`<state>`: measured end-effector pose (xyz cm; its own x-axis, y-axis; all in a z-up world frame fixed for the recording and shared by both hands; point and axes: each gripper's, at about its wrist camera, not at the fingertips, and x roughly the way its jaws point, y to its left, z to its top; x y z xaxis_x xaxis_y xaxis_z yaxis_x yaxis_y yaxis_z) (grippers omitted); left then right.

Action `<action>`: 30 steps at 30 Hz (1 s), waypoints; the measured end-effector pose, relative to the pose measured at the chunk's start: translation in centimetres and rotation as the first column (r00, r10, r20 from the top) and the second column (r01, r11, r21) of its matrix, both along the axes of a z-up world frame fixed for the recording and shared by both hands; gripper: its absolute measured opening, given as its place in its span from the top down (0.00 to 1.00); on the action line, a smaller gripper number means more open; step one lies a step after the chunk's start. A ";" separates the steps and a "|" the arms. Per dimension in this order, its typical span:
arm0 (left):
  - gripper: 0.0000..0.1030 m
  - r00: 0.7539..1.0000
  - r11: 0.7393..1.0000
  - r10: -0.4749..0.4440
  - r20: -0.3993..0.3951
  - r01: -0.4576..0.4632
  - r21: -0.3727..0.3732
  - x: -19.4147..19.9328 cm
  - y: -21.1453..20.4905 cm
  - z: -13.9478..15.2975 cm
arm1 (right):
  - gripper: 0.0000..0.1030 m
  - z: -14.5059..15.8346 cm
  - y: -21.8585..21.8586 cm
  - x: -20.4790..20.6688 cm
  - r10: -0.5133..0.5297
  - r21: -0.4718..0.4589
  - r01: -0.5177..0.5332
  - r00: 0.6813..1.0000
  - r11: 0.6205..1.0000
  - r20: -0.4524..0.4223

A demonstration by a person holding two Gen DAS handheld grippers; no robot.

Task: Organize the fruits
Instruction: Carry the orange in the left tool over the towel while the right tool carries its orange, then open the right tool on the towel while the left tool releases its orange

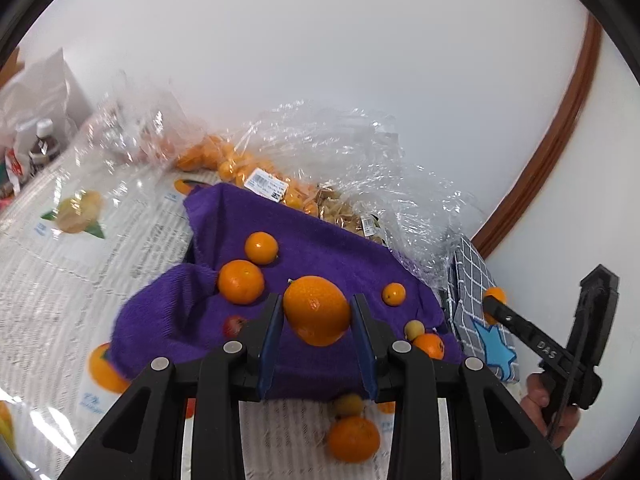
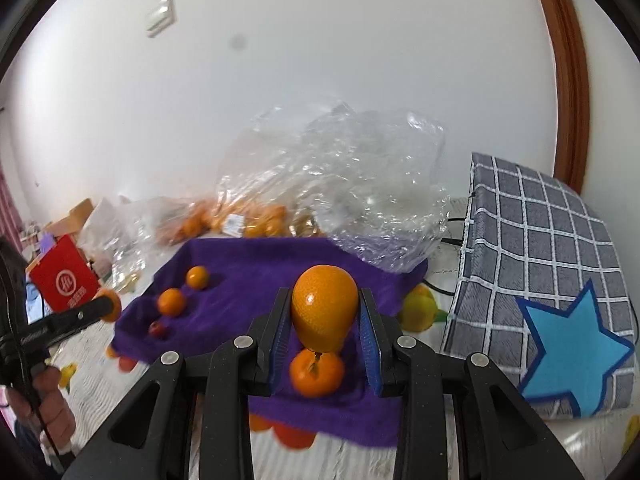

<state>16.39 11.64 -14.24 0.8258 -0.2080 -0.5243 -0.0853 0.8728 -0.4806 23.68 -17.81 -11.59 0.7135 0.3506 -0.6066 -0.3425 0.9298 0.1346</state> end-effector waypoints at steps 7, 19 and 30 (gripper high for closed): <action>0.69 0.998 1.000 -0.010 -0.055 0.011 0.026 4.3 -0.7 -0.5 | 0.68 -2.6 1.2 5.4 -0.005 -0.026 0.002 0.993 1.000 -0.115; 0.69 0.992 0.996 -0.084 -0.093 0.085 0.004 5.9 -1.0 -3.3 | 0.68 -7.2 2.7 7.9 0.005 -0.094 -0.028 0.970 0.995 -0.242; 0.69 0.984 0.994 -0.097 -0.150 0.102 0.030 6.8 -1.9 -4.3 | 0.65 -7.7 2.6 7.7 0.030 -0.046 -0.042 0.974 0.998 -0.224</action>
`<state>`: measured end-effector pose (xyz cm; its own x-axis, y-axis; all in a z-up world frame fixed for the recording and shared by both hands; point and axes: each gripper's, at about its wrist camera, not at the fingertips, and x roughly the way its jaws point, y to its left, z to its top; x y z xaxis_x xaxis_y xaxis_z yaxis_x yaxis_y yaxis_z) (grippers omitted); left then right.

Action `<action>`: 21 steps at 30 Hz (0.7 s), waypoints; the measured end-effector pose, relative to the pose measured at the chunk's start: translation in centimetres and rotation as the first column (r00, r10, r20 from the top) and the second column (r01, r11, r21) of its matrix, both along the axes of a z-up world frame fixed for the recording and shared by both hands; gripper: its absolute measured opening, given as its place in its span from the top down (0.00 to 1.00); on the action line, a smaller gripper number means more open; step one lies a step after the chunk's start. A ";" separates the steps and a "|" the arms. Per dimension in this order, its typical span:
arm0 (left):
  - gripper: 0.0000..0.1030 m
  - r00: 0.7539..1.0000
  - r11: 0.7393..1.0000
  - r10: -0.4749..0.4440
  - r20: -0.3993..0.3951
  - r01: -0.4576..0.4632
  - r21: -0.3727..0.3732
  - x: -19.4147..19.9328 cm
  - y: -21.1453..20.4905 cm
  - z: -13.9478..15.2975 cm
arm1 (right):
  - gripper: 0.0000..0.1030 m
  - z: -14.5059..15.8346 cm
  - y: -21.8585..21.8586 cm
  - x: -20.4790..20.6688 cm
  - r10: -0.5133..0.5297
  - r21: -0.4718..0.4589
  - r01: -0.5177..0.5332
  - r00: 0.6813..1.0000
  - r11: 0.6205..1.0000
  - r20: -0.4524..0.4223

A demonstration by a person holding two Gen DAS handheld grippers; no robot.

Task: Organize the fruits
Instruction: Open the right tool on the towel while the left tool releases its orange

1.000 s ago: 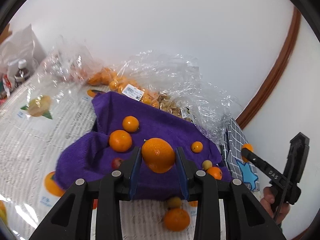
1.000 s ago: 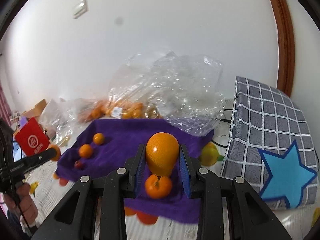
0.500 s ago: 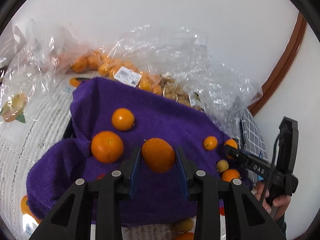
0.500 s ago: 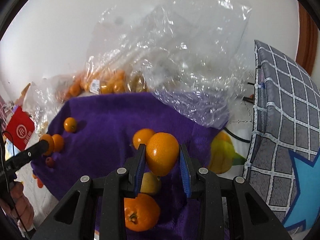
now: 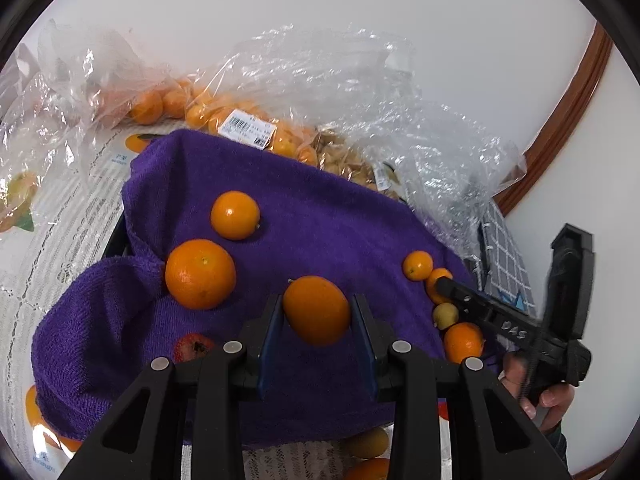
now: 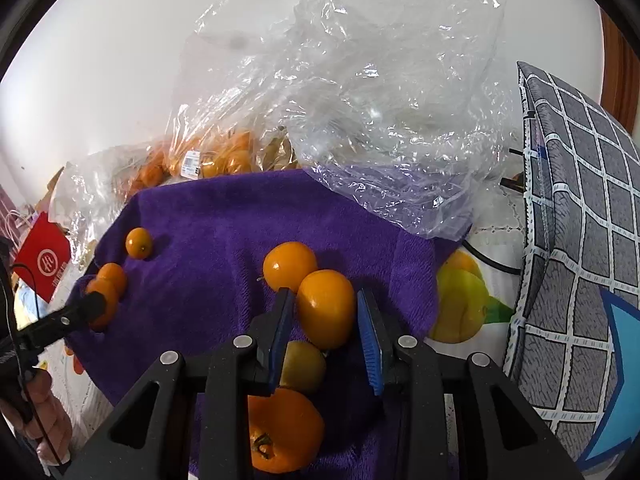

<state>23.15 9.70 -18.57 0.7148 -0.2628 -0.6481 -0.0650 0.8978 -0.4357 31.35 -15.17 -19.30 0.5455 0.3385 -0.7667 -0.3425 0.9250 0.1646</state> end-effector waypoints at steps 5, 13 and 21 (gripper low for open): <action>0.69 0.999 0.999 0.013 -0.032 -0.011 0.049 0.5 -0.4 -0.5 | 0.62 0.6 -1.1 -0.7 -0.002 0.051 0.001 1.000 0.999 0.018; 0.69 0.999 0.989 0.032 -0.033 -0.027 0.148 0.7 -1.3 -0.7 | 0.62 1.3 -1.2 -1.6 -0.035 0.079 0.029 0.997 0.996 0.070; 0.53 0.999 0.986 0.042 0.013 -0.044 0.162 0.3 -1.3 -0.3 | 0.62 1.4 -0.8 -3.0 -0.076 0.005 0.077 0.986 0.997 0.151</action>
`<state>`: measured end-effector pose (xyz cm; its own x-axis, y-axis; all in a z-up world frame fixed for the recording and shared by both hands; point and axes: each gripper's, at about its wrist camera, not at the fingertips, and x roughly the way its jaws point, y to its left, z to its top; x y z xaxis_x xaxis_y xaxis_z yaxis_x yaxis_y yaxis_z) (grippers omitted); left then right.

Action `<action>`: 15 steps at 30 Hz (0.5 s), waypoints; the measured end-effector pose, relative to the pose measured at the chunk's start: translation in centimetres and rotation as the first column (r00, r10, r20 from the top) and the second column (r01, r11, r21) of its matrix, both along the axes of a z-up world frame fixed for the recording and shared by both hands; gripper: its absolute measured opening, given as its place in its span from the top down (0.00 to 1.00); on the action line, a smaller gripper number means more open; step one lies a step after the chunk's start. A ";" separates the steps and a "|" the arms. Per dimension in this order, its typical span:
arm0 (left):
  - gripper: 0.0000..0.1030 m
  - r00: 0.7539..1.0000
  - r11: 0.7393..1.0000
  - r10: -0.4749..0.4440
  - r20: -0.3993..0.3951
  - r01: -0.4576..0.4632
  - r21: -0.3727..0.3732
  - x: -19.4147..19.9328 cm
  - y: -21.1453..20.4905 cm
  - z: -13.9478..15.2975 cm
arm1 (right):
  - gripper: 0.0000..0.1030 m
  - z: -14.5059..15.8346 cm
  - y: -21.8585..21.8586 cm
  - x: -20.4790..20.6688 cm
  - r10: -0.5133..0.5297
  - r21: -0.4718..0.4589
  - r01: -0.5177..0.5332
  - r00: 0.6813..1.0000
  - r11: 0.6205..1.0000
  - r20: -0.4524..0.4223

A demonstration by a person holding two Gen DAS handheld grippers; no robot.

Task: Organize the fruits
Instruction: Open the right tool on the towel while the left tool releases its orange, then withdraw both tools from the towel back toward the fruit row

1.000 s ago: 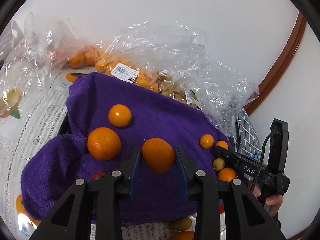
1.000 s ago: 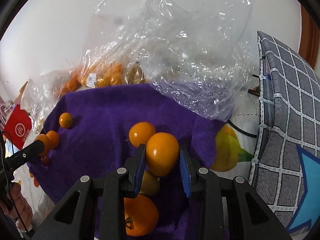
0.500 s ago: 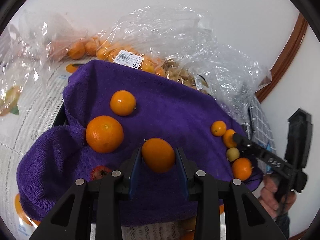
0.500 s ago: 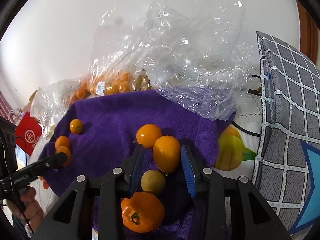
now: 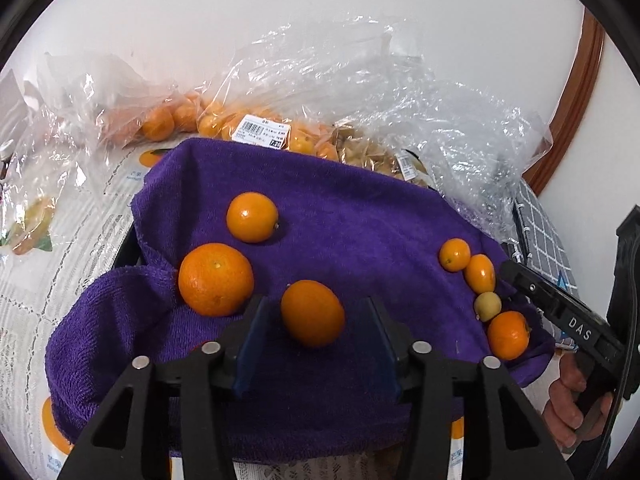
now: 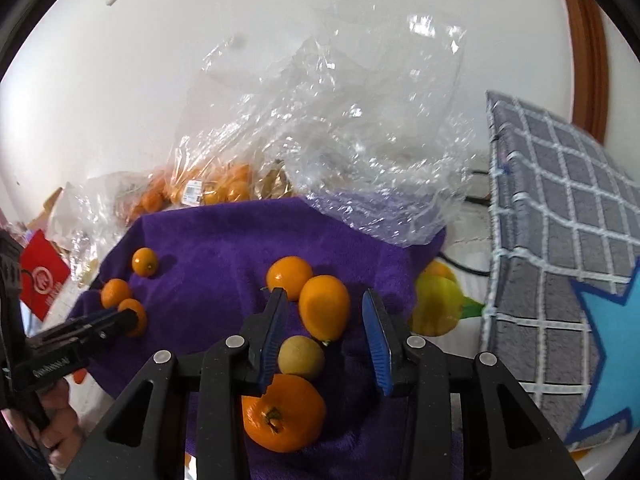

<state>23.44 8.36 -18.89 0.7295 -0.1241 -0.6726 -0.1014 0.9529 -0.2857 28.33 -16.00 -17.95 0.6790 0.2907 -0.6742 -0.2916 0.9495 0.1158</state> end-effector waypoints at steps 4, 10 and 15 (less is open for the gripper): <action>0.48 0.999 1.000 0.010 0.050 -0.009 -0.019 -0.6 0.3 0.7 | 0.62 1.0 -0.2 -1.1 -0.009 0.001 0.009 0.999 1.000 0.053; 0.46 0.995 1.000 0.021 0.099 -0.020 -0.011 -1.3 0.6 1.4 | 0.62 2.4 0.0 -4.3 -0.027 -0.059 0.038 0.985 0.998 0.172; 0.44 0.991 0.999 0.034 0.127 -0.032 -0.022 -1.9 1.0 1.8 | 0.62 3.0 0.6 -7.3 -0.044 -0.078 0.062 0.977 0.995 0.209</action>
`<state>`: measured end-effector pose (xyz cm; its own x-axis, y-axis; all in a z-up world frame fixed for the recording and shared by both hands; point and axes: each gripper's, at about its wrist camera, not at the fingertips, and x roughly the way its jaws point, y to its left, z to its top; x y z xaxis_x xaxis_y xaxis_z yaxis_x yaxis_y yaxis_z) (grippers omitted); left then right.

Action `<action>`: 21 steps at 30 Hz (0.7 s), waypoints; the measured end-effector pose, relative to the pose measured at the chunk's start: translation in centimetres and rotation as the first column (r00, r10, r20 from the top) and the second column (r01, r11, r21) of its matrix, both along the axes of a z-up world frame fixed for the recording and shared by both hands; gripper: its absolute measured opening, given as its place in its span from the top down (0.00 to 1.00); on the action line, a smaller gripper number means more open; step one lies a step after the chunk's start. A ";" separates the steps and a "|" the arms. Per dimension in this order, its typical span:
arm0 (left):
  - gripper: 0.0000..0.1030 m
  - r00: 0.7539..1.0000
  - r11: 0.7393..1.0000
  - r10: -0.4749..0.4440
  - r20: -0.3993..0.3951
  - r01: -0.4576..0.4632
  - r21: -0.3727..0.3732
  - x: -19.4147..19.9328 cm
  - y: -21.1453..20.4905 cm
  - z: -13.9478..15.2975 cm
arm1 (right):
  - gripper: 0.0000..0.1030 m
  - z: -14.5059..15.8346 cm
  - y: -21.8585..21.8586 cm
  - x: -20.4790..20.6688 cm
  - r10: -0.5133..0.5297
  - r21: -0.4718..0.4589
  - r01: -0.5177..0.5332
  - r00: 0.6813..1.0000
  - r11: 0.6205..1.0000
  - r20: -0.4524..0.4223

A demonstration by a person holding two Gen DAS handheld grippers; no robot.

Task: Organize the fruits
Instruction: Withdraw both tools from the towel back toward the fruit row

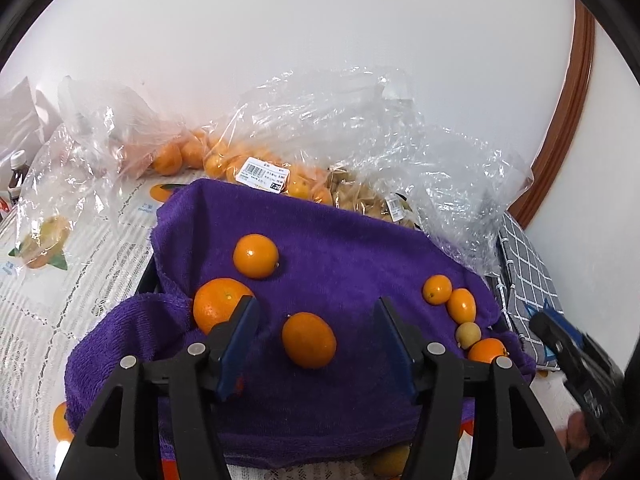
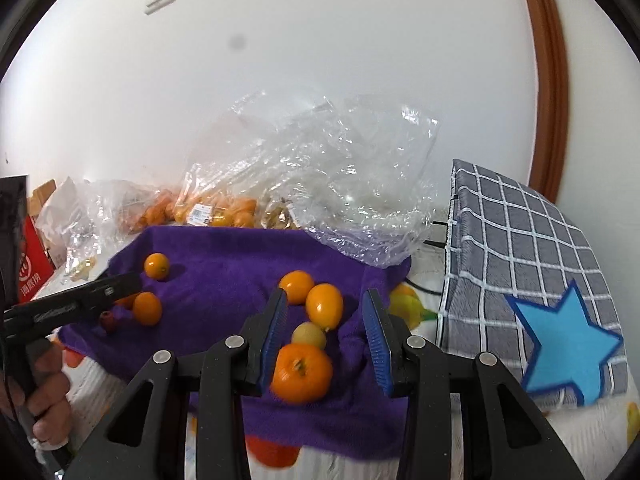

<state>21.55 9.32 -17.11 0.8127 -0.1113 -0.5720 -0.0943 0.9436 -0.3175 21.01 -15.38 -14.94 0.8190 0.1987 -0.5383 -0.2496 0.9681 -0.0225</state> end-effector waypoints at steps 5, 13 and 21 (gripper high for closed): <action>0.44 1.000 1.000 -0.004 0.020 0.004 0.008 -0.4 -0.5 0.2 | 0.60 -0.5 -0.7 -2.2 0.004 0.060 0.000 0.998 0.998 -0.070; 0.42 0.998 0.999 0.005 0.057 -0.008 0.036 -2.6 -1.0 0.6 | 0.60 -1.9 -1.9 -4.0 0.049 0.156 -0.010 0.968 0.988 -0.247; 0.41 0.999 0.998 0.014 0.049 -0.017 0.059 -5.7 -0.5 0.2 | 0.59 -1.3 -1.5 -7.1 0.062 0.089 -0.043 0.972 0.995 -0.228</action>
<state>15.86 8.84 -16.92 0.8411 -0.0655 -0.5370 -0.0950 0.9593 -0.2659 13.95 -16.92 -16.23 0.6622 0.2897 -0.6911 -0.2893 0.9496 0.1208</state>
